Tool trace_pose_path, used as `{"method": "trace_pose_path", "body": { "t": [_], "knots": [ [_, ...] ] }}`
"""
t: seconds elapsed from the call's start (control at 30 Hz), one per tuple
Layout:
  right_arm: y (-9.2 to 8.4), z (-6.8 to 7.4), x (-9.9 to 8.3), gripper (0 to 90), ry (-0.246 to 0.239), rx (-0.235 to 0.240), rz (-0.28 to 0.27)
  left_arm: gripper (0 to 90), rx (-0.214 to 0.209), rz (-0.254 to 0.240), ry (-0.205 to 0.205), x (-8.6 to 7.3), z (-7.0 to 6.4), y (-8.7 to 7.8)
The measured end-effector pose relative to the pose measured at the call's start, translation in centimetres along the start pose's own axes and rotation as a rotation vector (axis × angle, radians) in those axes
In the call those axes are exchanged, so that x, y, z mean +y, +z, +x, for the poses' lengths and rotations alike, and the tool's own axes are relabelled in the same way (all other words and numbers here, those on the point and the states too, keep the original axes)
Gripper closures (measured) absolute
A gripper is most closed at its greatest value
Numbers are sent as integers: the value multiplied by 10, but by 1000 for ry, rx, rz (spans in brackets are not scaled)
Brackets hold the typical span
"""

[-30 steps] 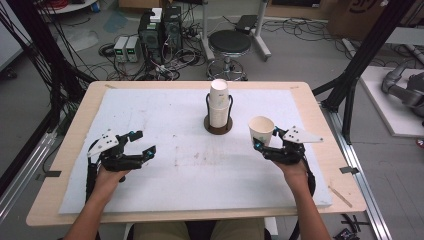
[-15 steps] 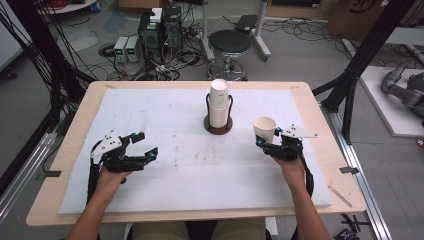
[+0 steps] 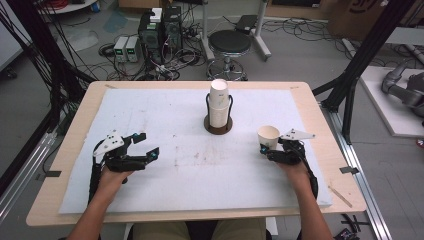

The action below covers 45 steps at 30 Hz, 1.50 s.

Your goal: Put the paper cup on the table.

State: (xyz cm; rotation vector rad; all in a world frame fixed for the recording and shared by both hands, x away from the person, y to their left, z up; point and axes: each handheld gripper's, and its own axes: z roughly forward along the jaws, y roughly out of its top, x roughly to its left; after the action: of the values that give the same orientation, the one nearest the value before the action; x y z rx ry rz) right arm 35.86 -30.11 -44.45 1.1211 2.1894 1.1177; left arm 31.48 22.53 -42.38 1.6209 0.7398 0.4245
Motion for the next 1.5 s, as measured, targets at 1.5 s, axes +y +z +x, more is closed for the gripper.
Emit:
{"method": "trace_pose_path", "body": {
  "t": [1.5],
  "knots": [
    [-71,24,9,181,26,51,-193,166,26,-38,7,5,-4,-17]
  ]
}}
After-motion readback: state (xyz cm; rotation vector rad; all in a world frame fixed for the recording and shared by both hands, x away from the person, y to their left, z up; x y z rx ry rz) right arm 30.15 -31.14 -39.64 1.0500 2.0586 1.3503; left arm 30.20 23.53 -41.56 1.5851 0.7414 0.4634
